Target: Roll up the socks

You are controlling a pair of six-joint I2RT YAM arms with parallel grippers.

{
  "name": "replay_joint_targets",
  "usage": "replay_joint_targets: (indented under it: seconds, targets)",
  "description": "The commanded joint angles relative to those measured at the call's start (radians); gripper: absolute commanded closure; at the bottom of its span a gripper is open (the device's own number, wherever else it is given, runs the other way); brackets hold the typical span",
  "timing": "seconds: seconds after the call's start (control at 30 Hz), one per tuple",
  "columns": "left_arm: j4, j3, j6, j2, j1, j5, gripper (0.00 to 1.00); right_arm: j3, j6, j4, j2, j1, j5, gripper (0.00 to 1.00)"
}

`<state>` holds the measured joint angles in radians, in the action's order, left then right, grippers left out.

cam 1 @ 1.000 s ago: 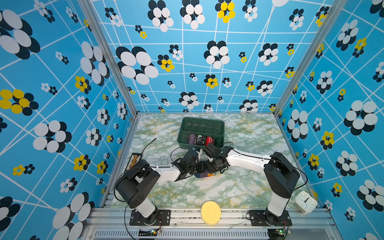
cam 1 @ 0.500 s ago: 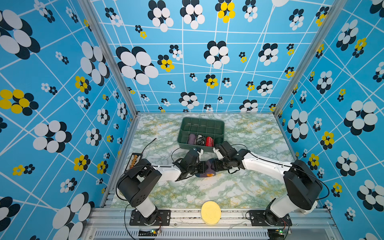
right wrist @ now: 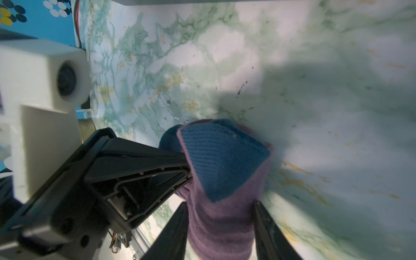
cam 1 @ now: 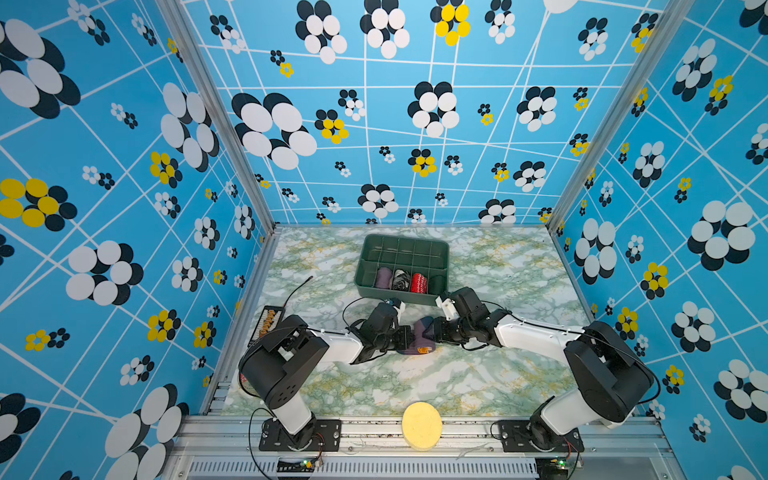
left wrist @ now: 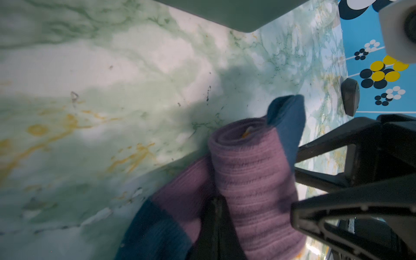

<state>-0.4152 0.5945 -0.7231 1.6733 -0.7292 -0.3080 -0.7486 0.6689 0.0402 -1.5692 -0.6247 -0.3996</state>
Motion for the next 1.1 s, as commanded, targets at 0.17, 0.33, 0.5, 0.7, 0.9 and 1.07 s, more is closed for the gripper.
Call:
replay_joint_targets:
  seconds: [0.17, 0.33, 0.5, 0.7, 0.9, 1.07]
  targets:
    - [0.007, -0.009, -0.01, 0.025, -0.005, -0.019, 0.97, 0.03, 0.037, -0.085, -0.028, 0.013, -0.002, 0.52]
    - [0.013, 0.0, -0.007, 0.028, -0.004, -0.022, 0.97, 0.01, 0.003, -0.025, -0.012, 0.013, 0.046, 0.58]
    - [0.023, 0.013, -0.004, 0.029, -0.004, -0.026, 0.97, -0.043, -0.065, 0.094, 0.002, -0.003, 0.094, 0.63]
    - [0.053, 0.021, 0.005, 0.003, 0.005, -0.03, 0.96, -0.131, -0.143, 0.255, -0.026, -0.056, 0.185, 0.65]
    - [0.135, 0.022, 0.032, -0.118, 0.029, -0.004, 0.95, -0.202, -0.179, 0.361, -0.071, -0.101, 0.261, 0.65]
    - [0.203, 0.047, 0.059, -0.215, 0.044, 0.012, 0.94, -0.241, -0.187, 0.39, -0.113, -0.124, 0.275, 0.65]
